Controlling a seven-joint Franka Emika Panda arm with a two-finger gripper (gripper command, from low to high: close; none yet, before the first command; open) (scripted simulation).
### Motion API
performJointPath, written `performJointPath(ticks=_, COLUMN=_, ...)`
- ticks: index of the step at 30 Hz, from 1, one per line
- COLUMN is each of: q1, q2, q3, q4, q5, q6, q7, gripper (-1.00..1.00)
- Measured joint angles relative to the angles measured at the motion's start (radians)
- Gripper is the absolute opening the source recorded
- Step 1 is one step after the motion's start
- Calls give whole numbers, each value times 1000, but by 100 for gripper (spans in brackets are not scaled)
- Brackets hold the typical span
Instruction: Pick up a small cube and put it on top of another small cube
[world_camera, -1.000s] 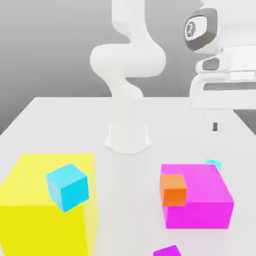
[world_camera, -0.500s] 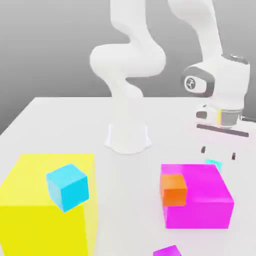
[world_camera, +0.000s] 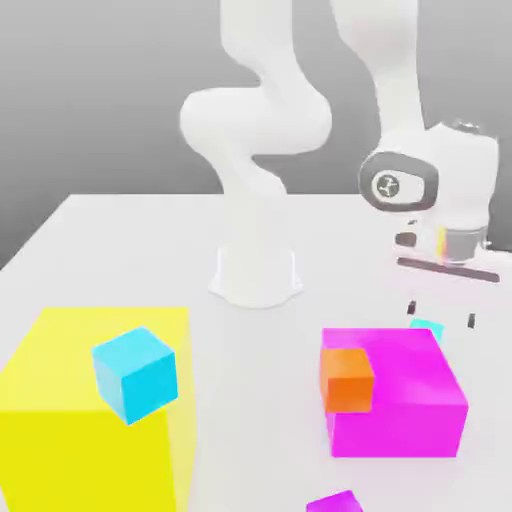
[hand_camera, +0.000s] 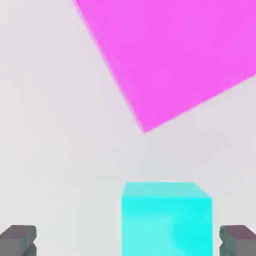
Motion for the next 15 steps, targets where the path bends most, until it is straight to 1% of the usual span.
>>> performJointPath(ticks=3, q1=72, q2=50, q3=-105, q4=18, q5=-152, q6=10, q7=113, gripper=0)
performJointPath(ticks=7, q1=175, q2=122, q3=-244, q4=43, q5=-318, q6=31, q7=242, gripper=0)
performJointPath(ticks=10, q1=257, q2=178, q3=-347, q4=60, q5=-419, q6=56, q7=326, gripper=0)
performJointPath(ticks=11, q1=303, q2=196, q3=-396, q4=63, q5=-433, q6=71, q7=340, gripper=0)
performJointPath(ticks=12, q1=329, q2=205, q3=-423, q4=64, q5=-439, q6=80, q7=347, gripper=-100)
performJointPath(ticks=15, q1=329, q2=205, q3=-423, q4=64, q5=-438, q6=81, q7=346, gripper=-100)
